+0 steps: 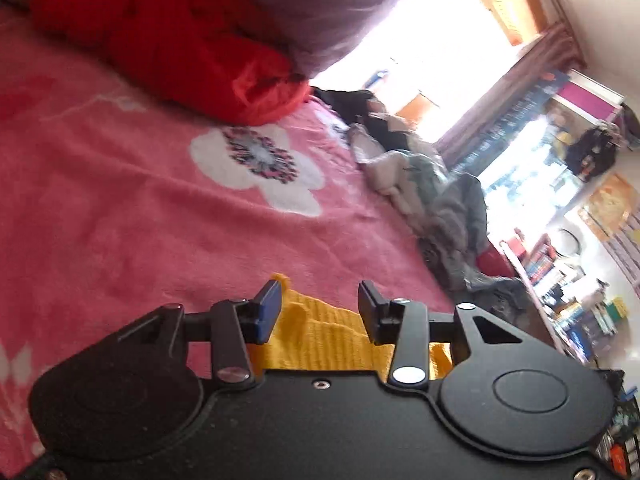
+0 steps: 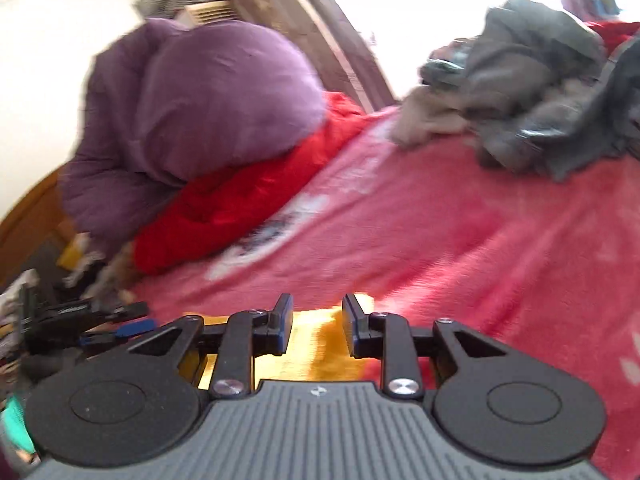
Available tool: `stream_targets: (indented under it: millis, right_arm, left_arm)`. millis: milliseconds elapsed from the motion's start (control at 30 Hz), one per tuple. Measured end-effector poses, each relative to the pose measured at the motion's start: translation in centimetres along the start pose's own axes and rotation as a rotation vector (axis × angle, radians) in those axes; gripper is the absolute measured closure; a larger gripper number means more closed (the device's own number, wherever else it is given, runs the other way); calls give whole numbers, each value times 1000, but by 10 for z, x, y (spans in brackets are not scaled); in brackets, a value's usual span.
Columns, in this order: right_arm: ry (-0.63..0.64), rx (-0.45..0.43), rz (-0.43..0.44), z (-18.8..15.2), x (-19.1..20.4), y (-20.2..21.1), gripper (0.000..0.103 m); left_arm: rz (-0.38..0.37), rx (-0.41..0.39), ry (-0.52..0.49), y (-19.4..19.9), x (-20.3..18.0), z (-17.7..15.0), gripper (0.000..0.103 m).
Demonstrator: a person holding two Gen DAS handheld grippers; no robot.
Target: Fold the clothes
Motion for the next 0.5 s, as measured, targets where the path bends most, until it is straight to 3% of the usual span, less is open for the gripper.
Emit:
stream_targets:
  millis: [67,133,167,200,267,367,500]
  right_arm:
    - [5,57,60,-8,3,-6,76]
    - [-44,109,61,-17,-8,-16,76]
    - [-80,130,52,-21,-17,-21,82]
    - [-116,151,42,-25,-26,-26,90]
    - [-180,188,24,-33,-41,-34,91]
    - [-85,189,-10,-27,-28,-19,85]
    - [-58,197,143,-30,-11,-9,84]
  left_arm:
    - [12,42,-16,-14,-4,-5,63]
    - [83,78,37,-30,8,-9,63]
    - [66,74,73,-29,12,-8,67]
    - [50,69,108,-28,17,-8,64]
    - [17,61,179,-25,26,-8,65]
    - [-41,58,216,-20,31,-7,56]
    - [-140,89,168,-15,16,-12,56]
Point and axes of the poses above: each gripper's, at about its wrist camera, not at the fingertips, and y roughly against the way its jaws point, x to its left, z to its top, the point moved 5 cm from there along -y, roughly the way its jaws point, and after that the axes turned 10 degrees about x, right-handed, at the moved point
